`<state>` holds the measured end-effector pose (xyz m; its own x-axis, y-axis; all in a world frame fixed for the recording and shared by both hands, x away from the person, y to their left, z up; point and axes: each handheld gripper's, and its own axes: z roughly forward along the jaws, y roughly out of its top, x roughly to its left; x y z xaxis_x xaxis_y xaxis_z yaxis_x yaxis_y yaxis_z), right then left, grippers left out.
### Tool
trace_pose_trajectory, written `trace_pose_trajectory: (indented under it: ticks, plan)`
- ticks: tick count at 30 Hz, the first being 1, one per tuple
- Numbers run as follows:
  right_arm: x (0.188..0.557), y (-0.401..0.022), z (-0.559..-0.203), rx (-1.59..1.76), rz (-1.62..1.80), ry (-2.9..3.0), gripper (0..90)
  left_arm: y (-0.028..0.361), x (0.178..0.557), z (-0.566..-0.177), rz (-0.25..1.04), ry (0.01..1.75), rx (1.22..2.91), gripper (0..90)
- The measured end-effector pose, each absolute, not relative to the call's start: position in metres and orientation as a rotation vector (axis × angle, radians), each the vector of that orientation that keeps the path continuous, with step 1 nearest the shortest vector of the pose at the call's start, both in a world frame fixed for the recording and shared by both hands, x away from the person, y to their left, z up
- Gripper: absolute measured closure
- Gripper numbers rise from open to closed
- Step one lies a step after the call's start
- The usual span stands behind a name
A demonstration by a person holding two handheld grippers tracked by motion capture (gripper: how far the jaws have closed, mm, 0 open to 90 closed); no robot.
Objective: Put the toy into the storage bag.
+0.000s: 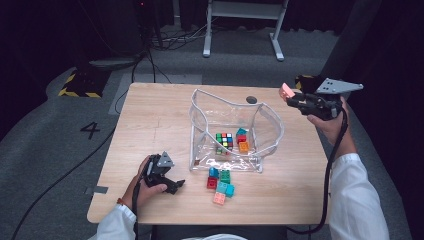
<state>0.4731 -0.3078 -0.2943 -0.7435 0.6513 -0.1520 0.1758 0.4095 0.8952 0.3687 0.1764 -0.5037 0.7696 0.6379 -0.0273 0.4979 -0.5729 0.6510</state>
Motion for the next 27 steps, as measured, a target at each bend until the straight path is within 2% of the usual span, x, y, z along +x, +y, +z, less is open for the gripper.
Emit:
trace_pose_trajectory:
  ticks: [14, 27]
  plan:
    - [0.465, -0.246, -0.304, 0.504, 1.372, 2.32, 67.9, 0.176, 0.368, -0.504, 0.27, 0.846, 2.302, 0.4]
    - [0.468, -0.205, -0.323, 0.322, 1.266, 2.53, 67.9, 0.176, 0.368, -0.504, 0.27, 0.845, 2.301, 0.4]
